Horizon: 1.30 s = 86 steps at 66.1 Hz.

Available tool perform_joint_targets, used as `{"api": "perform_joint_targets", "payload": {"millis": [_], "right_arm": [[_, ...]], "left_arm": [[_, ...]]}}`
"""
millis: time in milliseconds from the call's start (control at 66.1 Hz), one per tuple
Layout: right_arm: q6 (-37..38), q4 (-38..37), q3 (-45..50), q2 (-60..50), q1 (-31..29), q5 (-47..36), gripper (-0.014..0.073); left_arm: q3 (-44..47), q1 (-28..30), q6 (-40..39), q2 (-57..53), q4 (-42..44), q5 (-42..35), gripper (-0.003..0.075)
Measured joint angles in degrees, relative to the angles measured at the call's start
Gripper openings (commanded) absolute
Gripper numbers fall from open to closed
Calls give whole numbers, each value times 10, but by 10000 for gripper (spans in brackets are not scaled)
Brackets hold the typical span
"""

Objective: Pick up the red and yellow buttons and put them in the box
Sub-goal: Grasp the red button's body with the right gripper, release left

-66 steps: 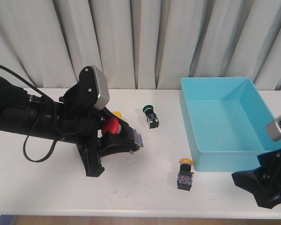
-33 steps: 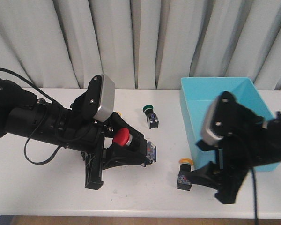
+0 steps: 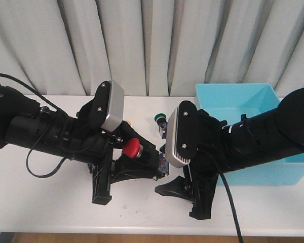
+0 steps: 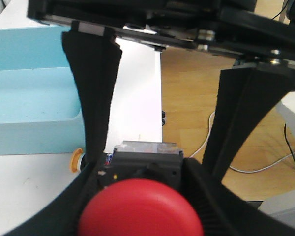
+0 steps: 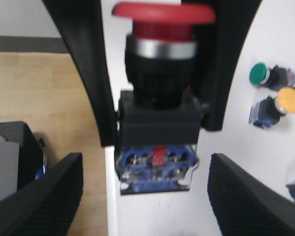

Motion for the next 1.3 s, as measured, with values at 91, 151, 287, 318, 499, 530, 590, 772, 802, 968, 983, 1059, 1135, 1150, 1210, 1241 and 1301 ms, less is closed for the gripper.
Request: {"api": "perform_joint_targets", "payload": {"millis": [91, 151, 287, 318, 499, 530, 590, 772, 802, 968, 983, 1059, 1135, 1150, 1210, 1241, 1301], "right_arm": [[-27, 28, -1, 0, 0, -2, 507], [-38, 41, -1, 0, 0, -3, 502], [-44, 44, -1, 0, 0, -4, 470], [-44, 44, -1, 0, 0, -4, 462], [-44, 44, -1, 0, 0, -8, 428], [-44, 44, -1, 0, 0, -8, 426], [-44, 44, -1, 0, 0, -8, 425], [-44, 40, -1, 0, 0, -7, 426], [-44, 39, -1, 0, 0, -7, 426], [-43, 35, -1, 0, 0, -7, 426], [-43, 34, -1, 0, 0, -7, 426], [-43, 33, -1, 0, 0, -7, 426], [-43, 32, -1, 4, 0, -7, 423], [-43, 31, -1, 5, 0, -7, 421], [-43, 29, -1, 9, 0, -7, 412], [-43, 29, -1, 10, 0, -7, 405], [-41, 29, -1, 12, 0, -7, 388]], "left_arm": [[0, 0, 0, 0, 0, 0, 244], [0, 0, 0, 0, 0, 0, 244], [0, 0, 0, 0, 0, 0, 244], [0, 0, 0, 0, 0, 0, 244], [0, 0, 0, 0, 0, 2, 244], [0, 0, 0, 0, 0, 3, 244], [0, 0, 0, 0, 0, 4, 244], [0, 0, 0, 0, 0, 4, 244], [0, 0, 0, 0, 0, 4, 244], [0, 0, 0, 0, 0, 4, 244], [0, 0, 0, 0, 0, 4, 246], [0, 0, 0, 0, -1, 4, 244], [0, 0, 0, 0, -6, 4, 245], [0, 0, 0, 0, -8, 4, 245], [0, 0, 0, 0, -13, 4, 244], [0, 0, 0, 0, -14, 4, 244], [0, 0, 0, 0, -15, 4, 244]]}}
